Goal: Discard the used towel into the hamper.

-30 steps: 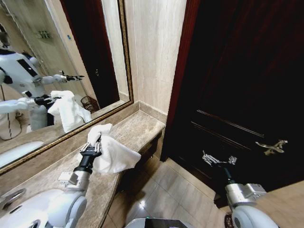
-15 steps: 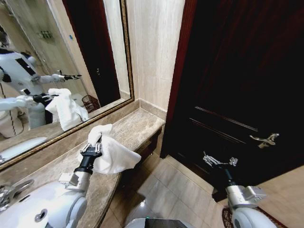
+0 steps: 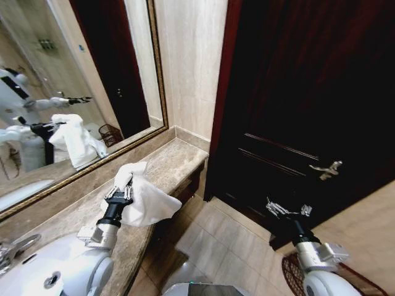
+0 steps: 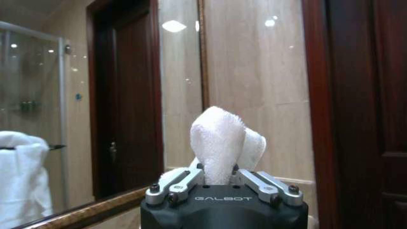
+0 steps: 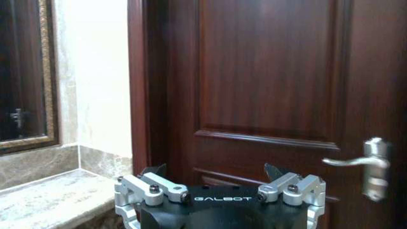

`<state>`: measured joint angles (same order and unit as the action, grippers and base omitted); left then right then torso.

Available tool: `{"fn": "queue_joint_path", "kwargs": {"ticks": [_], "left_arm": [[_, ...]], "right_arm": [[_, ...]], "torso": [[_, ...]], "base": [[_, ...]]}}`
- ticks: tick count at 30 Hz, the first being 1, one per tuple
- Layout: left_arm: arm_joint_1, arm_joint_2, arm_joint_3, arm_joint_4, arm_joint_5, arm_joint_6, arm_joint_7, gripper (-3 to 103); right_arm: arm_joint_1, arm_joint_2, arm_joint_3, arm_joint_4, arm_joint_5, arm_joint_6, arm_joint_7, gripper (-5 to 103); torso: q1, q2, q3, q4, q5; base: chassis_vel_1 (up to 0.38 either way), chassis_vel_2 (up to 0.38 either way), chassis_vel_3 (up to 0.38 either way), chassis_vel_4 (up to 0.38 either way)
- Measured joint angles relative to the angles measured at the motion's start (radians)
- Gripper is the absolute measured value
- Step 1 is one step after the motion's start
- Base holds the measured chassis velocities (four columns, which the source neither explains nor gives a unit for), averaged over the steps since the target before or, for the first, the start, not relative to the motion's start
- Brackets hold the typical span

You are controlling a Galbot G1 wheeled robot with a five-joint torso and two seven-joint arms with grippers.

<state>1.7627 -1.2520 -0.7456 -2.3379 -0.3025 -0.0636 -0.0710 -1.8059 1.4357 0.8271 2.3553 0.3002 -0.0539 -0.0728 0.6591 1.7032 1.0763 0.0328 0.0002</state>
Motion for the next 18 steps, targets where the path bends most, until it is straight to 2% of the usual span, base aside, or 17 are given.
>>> {"fn": "queue_joint_path", "kwargs": {"ticks": [18], "left_arm": [[0.018, -0.005, 0.003, -0.012, 0.018, -0.013, 0.027, 11]], "right_arm": [[-0.037, 0.009, 0.019, 0.002, 0.001, 0.052, -0.008, 100]], "torso": [[0.0, 0.0, 0.0, -0.0002, -0.0003]], "base": [[-0.043, -0.166, -0.158, -0.041]]}}
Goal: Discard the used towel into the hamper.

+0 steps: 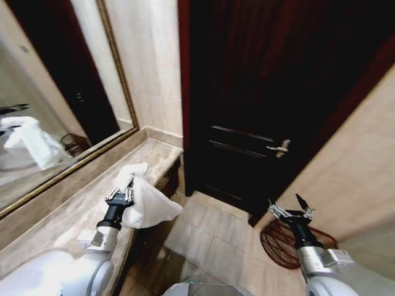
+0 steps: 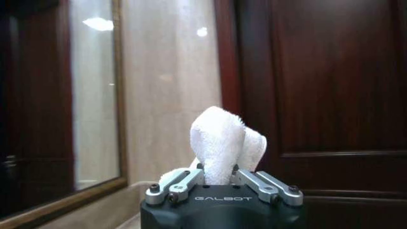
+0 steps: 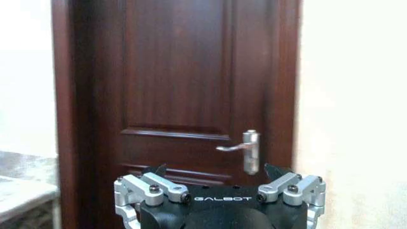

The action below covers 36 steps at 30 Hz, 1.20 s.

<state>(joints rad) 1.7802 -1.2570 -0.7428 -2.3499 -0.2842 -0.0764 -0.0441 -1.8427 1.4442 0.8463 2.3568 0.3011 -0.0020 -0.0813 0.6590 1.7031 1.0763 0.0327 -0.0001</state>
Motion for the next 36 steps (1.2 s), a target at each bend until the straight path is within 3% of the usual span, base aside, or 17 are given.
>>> {"fn": "queue_joint_path", "kwargs": {"ticks": [36], "left_arm": [[-0.013, 0.004, 0.009, 0.045, -0.002, -0.023, 0.032, 11]], "right_arm": [[-0.029, 0.038, -0.008, -0.013, -0.027, 0.035, -0.007, 100]], "torso": [[0.0, 0.0, 0.0, 0.0001, 0.0004]], "base": [[-0.073, -0.176, -0.171, -0.072]]}}
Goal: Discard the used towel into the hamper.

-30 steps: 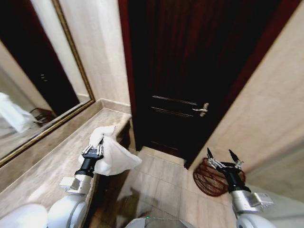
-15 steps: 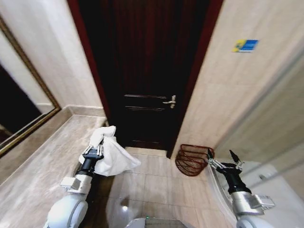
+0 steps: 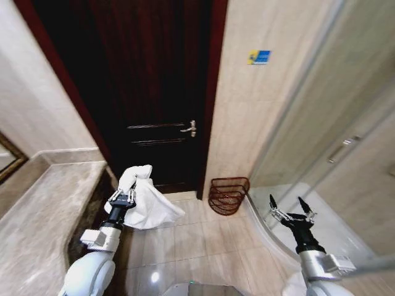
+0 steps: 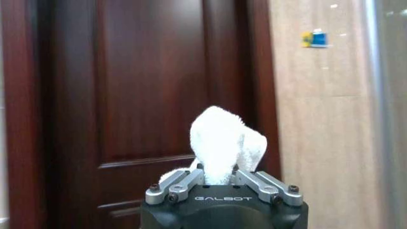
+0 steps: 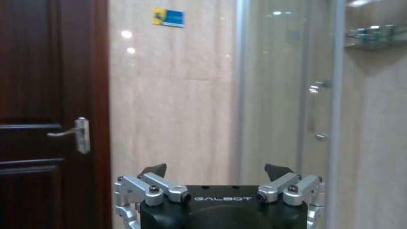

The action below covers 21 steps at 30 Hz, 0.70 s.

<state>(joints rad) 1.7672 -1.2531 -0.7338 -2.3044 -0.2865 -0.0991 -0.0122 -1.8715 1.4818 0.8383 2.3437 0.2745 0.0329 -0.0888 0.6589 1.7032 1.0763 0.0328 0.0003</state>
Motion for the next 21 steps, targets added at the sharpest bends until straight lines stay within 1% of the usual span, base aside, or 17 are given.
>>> {"fn": "queue_joint_path", "kwargs": {"ticks": [4, 7, 10, 11, 17, 21], "left_arm": [[-0.002, 0.001, 0.0, 0.002, -0.001, -0.001, 0.003, 11], [-0.005, 0.0, 0.003, 0.003, -0.002, -0.001, 0.003, 11], [-0.005, -0.002, 0.009, 0.003, -0.014, -0.001, -0.001, 11], [-0.004, -0.006, 0.012, -0.002, -0.029, 0.002, -0.006, 11], [0.002, -0.011, 0.011, -0.004, -0.037, -0.005, -0.002, 11], [0.002, -0.011, 0.011, -0.002, -0.037, -0.009, 0.001, 11]], "right_arm": [[-0.002, 0.005, -0.002, -0.002, -0.005, 0.007, -0.002, 100], [-0.001, 0.007, -0.002, -0.003, -0.004, 0.017, -0.002, 100], [0.0, 0.012, -0.004, -0.005, -0.002, 0.034, 0.0, 100], [-0.001, 0.017, -0.005, -0.007, -0.004, 0.044, 0.002, 100], [-0.015, 0.026, -0.006, -0.001, -0.026, 0.043, 0.008, 100], [-0.014, 0.031, -0.007, 0.0, -0.033, 0.042, 0.013, 100]], "torso": [[0.0, 0.0, 0.0, 0.0001, -0.0005], [0.0, 0.0, 0.0, -0.0002, 0.0], [0.0, 0.0, 0.0, -0.0004, -0.0005], [0.0, 0.0, 0.0, -0.0003, -0.0003], [0.0, 0.0, 0.0, 0.0003, -0.0003], [0.0, 0.0, 0.0, 0.0002, -0.0004]], "base": [[-0.086, -0.17, -0.151, -0.068], [-0.109, -0.142, -0.158, -0.102], [-0.09, -0.127, -0.114, -0.097], [-0.051, -0.079, -0.102, -0.069], [-0.009, -0.005, -0.008, -0.012], [0.0, 0.0, 0.0, 0.0]]}}
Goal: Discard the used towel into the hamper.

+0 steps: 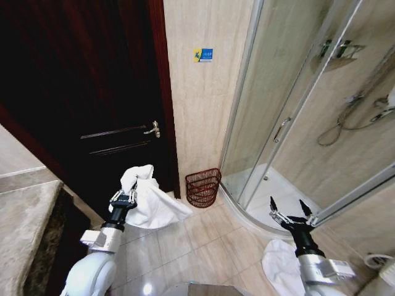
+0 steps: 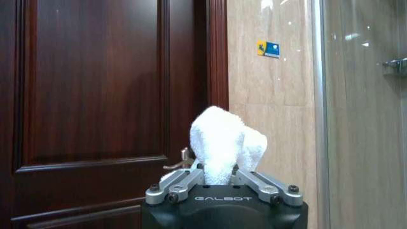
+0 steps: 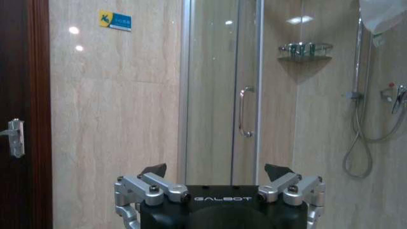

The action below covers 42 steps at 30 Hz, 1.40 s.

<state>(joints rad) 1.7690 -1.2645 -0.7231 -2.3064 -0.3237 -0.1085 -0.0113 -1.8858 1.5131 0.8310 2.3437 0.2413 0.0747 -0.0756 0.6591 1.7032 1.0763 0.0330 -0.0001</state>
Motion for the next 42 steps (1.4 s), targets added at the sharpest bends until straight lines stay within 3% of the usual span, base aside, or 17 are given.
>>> {"fn": "queue_joint_path", "kwargs": {"ticks": [42], "left_arm": [[-0.014, 0.002, 0.004, 0.026, 0.004, -0.001, 0.002, 11]], "right_arm": [[0.027, -0.007, 0.003, -0.035, -0.004, -0.01, 0.031, 100]], "torso": [[0.0, 0.0, 0.0, 0.0, 0.0001]], "base": [[-0.057, 0.063, 0.061, -0.06]]}}
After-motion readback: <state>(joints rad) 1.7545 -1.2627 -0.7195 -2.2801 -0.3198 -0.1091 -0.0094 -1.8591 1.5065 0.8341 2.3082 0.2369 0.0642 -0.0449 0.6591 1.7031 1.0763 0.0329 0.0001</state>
